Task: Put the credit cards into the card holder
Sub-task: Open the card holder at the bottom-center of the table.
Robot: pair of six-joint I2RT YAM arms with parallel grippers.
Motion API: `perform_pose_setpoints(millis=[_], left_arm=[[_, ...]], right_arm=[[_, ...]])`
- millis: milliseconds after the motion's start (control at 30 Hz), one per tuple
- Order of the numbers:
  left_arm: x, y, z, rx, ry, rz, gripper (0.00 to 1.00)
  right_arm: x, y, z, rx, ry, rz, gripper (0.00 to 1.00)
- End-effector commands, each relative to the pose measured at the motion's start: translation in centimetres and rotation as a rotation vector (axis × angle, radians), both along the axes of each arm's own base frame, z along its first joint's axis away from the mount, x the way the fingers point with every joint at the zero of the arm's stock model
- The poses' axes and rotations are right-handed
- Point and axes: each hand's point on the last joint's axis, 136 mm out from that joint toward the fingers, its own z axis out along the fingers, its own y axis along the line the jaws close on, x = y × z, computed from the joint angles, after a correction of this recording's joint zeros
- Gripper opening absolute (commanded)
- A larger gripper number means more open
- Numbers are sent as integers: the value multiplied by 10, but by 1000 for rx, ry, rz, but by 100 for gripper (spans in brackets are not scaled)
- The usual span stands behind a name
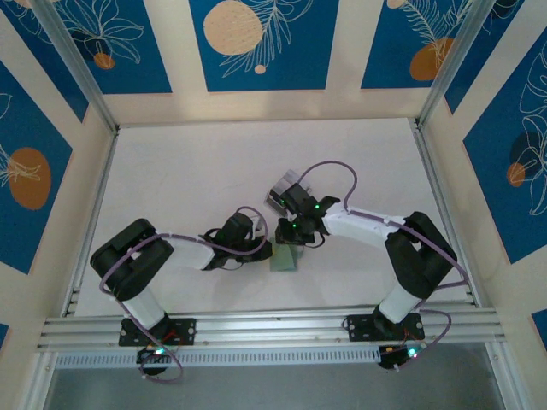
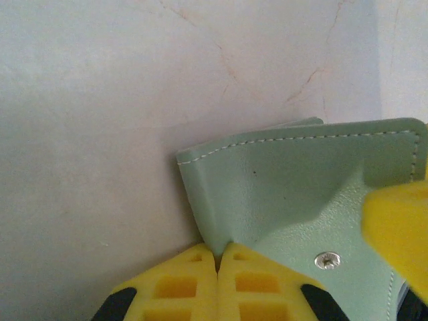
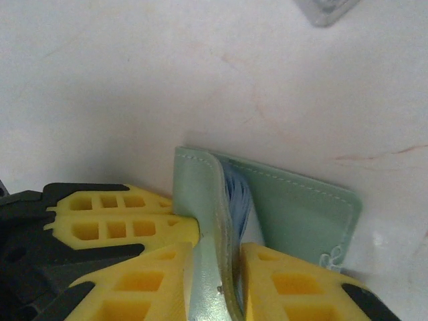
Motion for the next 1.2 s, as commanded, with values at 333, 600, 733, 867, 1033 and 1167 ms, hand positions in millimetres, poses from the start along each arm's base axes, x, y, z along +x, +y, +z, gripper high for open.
perform_pose_setpoints(millis=[333, 600, 733, 867, 1033, 1167], left_arm=[[-20, 14, -32, 73, 92, 4, 0], [-23, 8, 1, -30, 89, 6, 17], [-24, 24, 12, -21, 94, 49, 27], [-22, 48, 18, 34, 93, 113, 34], [-22, 81, 19, 144, 120, 203, 34], [-27, 96, 23, 187, 124, 247, 35]], right_arm=[[-23, -5, 0, -104, 23, 47, 16], [-12, -40, 19, -307, -32, 32, 2], [-11, -58, 32, -412, -66, 25, 0], [-9, -65, 50, -521, -113, 42, 0], [-13, -54, 39, -629, -100, 110, 6], [-18, -32, 21, -588, -67, 157, 21]])
